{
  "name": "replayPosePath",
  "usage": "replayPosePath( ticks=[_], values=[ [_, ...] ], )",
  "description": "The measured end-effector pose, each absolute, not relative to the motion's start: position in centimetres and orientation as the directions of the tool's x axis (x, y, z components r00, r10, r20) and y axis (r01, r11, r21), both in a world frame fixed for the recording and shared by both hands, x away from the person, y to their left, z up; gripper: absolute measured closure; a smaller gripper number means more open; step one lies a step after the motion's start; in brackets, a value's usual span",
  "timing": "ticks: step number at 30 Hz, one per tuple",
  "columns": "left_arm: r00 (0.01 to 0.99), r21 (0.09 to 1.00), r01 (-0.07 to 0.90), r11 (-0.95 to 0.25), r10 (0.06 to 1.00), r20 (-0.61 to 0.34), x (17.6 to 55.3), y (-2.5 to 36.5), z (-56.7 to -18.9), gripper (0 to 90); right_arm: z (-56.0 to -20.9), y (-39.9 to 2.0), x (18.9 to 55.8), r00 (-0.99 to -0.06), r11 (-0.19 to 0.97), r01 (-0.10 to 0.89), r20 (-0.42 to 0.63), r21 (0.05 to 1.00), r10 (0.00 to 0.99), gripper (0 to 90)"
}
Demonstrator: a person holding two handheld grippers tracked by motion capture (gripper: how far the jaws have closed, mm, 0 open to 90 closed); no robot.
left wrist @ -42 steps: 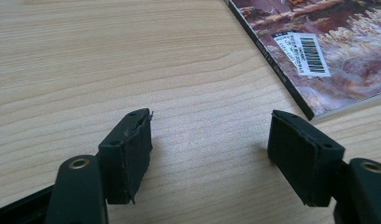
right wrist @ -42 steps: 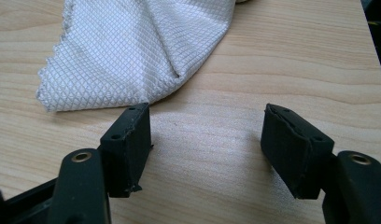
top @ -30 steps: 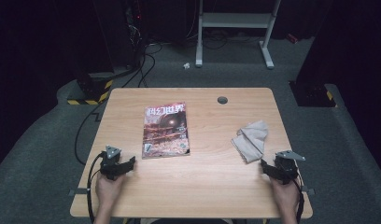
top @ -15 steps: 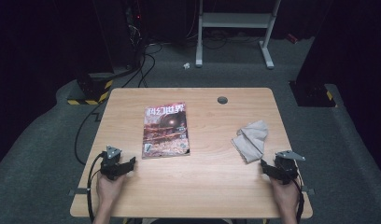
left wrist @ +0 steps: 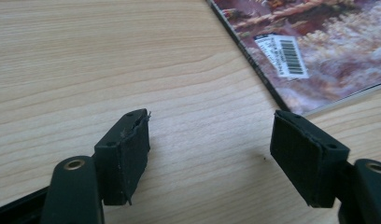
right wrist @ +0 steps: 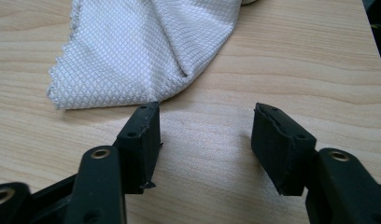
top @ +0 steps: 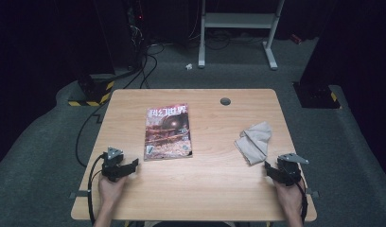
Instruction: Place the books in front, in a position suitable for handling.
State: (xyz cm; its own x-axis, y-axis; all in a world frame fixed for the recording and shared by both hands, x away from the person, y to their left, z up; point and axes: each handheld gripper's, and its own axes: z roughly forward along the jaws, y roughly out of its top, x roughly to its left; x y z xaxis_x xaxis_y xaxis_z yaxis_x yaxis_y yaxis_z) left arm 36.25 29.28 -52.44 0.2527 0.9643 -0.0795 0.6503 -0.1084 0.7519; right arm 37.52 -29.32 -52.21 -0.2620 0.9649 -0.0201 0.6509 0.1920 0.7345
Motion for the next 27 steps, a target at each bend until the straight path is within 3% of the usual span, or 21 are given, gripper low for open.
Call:
replayPosePath(
  ticks=[6,15,27],
  values=[
    [0.282,0.752,0.651,-0.1,0.952,-0.117,36.2,29.2,-52.3,36.0,-52.2,-29.3,37.5,-0.268,0.194,0.647,-0.019,0.738,0.963,46.9],
    [0.301,0.749,0.661,-0.049,0.931,-0.206,36.2,29.2,-52.0,37.4,-51.9,-29.0,37.2,-0.283,0.183,0.624,0.001,0.76,0.959,55.9],
    [0.342,0.74,0.664,-0.108,0.924,-0.172,37.6,27.2,-50.8,38.3,-51.0,-25.9,37.6,-0.4,0.245,0.582,0.011,0.775,0.916,59.2]
  ],
)
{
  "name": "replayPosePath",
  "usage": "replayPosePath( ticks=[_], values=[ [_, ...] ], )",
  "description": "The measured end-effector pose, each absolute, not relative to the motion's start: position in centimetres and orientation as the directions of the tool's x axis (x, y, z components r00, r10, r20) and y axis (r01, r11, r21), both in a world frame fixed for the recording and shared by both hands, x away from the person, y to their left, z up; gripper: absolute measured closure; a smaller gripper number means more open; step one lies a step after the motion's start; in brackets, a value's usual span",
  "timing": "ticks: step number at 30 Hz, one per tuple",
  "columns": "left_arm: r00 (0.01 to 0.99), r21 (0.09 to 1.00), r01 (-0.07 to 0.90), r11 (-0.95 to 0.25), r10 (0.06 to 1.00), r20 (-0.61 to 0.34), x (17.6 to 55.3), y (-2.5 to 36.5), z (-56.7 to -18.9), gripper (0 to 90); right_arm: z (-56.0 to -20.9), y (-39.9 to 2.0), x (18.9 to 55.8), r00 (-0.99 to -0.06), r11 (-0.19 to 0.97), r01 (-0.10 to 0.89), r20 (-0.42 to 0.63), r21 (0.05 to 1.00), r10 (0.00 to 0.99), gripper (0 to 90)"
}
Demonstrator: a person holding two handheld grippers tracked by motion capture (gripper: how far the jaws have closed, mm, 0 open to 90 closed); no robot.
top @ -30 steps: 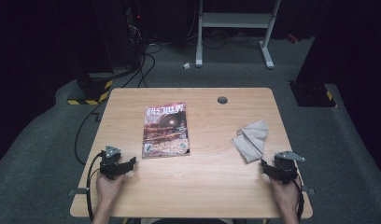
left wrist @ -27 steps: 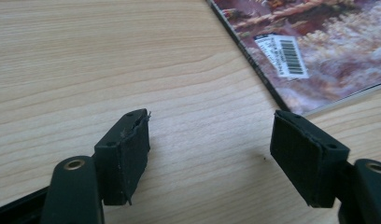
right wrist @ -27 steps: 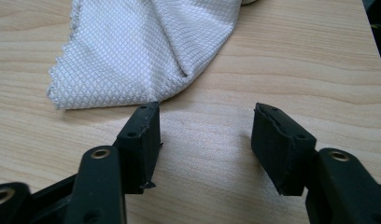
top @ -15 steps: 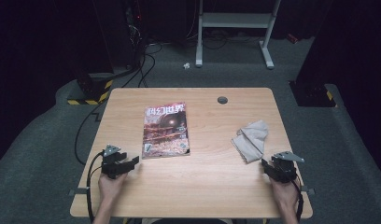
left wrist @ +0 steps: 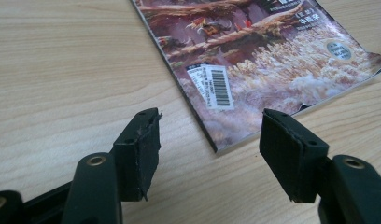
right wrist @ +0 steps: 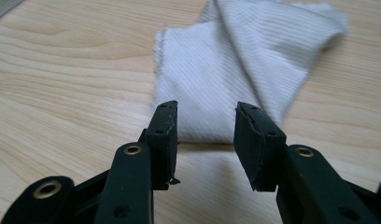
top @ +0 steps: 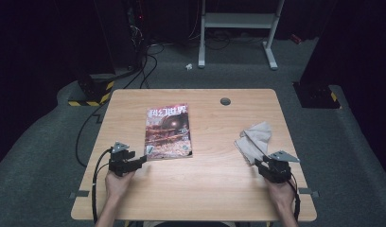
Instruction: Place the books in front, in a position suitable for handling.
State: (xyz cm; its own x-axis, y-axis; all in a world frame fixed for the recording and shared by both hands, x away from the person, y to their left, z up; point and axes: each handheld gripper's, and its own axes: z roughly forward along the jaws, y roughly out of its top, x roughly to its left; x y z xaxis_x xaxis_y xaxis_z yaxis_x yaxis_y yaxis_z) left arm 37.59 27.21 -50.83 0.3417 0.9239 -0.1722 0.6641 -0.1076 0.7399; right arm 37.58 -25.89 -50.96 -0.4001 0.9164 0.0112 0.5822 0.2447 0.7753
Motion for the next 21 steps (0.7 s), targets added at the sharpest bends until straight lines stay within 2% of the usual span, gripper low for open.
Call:
replayPosePath(
  ticks=[21],
  values=[
    [0.342,0.711,0.691,-0.131,0.926,-0.161,40.3,25.5,-51.3,41.7,-50.4,-19.4,40.5,-0.564,0.339,0.573,0.059,0.746,0.824,60.1]
  ],
)
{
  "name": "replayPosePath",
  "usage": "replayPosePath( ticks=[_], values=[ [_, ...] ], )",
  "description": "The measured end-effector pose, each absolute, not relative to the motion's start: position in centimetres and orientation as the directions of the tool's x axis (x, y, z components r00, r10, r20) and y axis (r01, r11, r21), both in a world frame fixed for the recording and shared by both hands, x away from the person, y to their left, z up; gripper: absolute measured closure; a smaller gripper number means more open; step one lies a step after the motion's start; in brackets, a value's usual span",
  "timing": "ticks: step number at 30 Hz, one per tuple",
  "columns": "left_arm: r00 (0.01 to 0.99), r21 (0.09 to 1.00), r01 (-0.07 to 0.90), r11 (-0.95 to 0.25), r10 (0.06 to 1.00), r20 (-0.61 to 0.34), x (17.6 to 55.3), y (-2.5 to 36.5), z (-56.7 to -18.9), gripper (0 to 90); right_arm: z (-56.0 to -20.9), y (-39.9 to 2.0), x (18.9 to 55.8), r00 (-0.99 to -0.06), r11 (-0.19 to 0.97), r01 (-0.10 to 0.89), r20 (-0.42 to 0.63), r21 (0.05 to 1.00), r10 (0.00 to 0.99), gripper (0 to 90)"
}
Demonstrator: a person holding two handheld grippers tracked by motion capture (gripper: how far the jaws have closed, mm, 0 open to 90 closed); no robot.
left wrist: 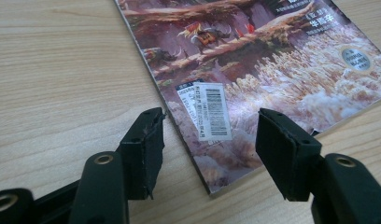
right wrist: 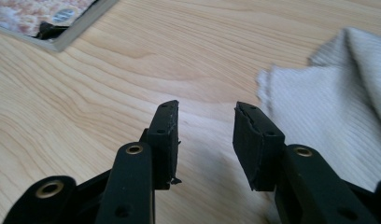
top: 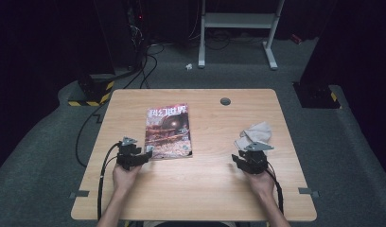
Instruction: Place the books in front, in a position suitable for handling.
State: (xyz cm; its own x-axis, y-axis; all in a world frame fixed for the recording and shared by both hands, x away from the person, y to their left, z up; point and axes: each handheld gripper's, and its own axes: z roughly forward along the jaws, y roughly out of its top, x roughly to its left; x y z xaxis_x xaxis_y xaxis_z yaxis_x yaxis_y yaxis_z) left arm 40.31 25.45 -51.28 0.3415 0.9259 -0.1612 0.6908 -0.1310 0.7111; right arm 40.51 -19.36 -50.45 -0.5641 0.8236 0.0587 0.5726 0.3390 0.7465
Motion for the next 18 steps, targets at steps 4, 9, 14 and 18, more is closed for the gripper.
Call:
replayPosePath(
  ticks=[4,9,14,18],
  values=[
    [0.348,0.703,0.696,-0.145,0.925,-0.153,40.8,25.3,-51.3,41.5,-50.5,-17.8,41.2,-0.577,0.345,0.574,0.068,0.743,0.814,59.8],
    [0.346,0.704,0.696,-0.144,0.926,-0.153,41.2,25.1,-51.3,41.7,-50.2,-15.5,42.5,-0.595,0.342,0.579,0.097,0.74,0.797,59.4],
    [0.343,0.697,0.701,-0.151,0.928,-0.144,41.3,24.9,-51.7,41.6,-49.9,-13.0,43.5,-0.631,0.362,0.58,0.122,0.73,0.766,59.2],
    [0.347,0.702,0.696,-0.153,0.927,-0.143,41.4,24.9,-51.7,42.0,-50.0,-11.2,44.0,-0.653,0.389,0.575,0.117,0.72,0.748,59.5]
  ],
)
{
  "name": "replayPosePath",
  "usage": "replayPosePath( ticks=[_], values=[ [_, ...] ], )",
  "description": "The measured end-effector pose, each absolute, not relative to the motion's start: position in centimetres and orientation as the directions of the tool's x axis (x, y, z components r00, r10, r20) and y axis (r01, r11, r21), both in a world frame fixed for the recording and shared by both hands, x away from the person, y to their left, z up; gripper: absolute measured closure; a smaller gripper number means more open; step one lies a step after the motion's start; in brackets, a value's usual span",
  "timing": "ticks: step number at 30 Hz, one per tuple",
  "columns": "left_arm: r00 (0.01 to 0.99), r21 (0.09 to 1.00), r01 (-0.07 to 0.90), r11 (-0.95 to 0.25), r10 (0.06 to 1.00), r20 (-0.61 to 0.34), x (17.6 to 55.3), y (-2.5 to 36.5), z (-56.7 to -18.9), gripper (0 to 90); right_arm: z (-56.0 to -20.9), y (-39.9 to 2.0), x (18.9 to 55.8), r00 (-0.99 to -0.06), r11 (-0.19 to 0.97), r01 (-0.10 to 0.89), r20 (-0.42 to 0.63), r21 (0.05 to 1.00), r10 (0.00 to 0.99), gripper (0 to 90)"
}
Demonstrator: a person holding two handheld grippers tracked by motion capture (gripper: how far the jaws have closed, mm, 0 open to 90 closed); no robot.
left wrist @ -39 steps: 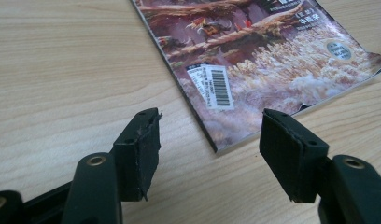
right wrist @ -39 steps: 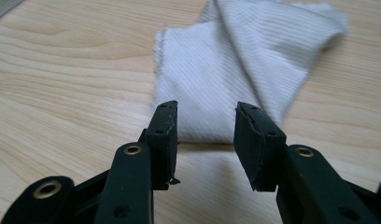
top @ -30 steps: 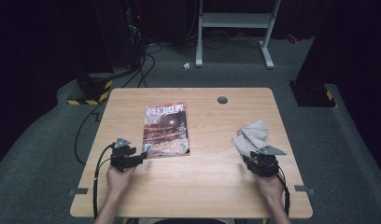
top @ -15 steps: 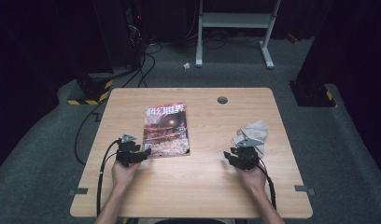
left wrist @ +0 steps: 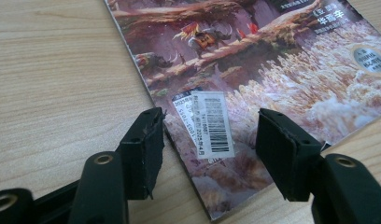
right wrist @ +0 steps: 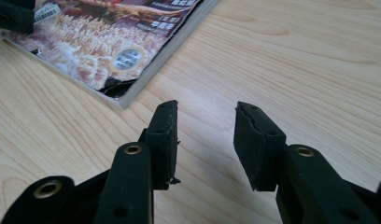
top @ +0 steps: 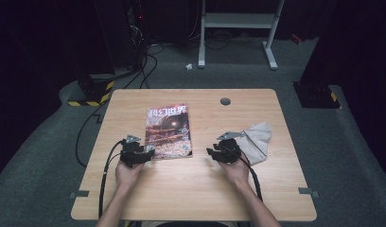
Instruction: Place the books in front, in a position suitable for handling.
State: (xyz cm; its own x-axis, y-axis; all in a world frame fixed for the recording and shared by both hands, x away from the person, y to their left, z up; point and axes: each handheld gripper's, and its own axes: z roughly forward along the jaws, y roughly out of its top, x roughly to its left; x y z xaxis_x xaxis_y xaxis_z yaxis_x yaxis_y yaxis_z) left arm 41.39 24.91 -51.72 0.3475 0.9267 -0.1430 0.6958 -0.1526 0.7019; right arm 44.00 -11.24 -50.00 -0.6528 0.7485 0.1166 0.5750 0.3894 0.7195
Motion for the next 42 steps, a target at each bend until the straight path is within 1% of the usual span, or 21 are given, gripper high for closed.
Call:
replayPosePath(
  ticks=[7,14,18,20,33,38,42],
  values=[
    [0.347,0.707,0.692,-0.149,0.927,-0.144,41.4,24.7,-51.8,42.1,-50.9,-9.0,44.6,-0.666,0.398,0.59,0.145,0.703,0.732,59.6],
    [0.348,0.709,0.689,-0.15,0.927,-0.142,41.4,24.7,-51.8,42.2,-50.3,-7.0,45.4,-0.662,0.379,0.595,0.165,0.709,0.731,59.4],
    [0.349,0.71,0.688,-0.152,0.926,-0.141,41.4,24.7,-51.8,42.2,-50.6,-5.9,45.9,-0.659,0.389,0.607,0.165,0.693,0.734,59.3],
    [0.35,0.71,0.687,-0.154,0.927,-0.137,41.4,24.6,-51.8,42.1,-50.6,-5.6,46.1,-0.652,0.378,0.62,0.183,0.687,0.736,59.3],
    [0.352,0.711,0.685,-0.16,0.927,-0.13,41.4,24.5,-51.9,41.2,-51.4,-4.7,46.7,-0.64,0.381,0.646,0.198,0.661,0.742,56.2],
    [0.349,0.71,0.686,-0.161,0.929,-0.126,41.4,24.4,-51.8,40.5,-51.4,-4.1,46.3,-0.654,0.404,0.638,0.184,0.656,0.734,57.0],
    [0.346,0.711,0.685,-0.161,0.93,-0.122,41.4,24.3,-51.8,40.6,-51.4,-3.9,46.2,-0.667,0.415,0.626,0.178,0.66,0.724,59.8]
  ],
)
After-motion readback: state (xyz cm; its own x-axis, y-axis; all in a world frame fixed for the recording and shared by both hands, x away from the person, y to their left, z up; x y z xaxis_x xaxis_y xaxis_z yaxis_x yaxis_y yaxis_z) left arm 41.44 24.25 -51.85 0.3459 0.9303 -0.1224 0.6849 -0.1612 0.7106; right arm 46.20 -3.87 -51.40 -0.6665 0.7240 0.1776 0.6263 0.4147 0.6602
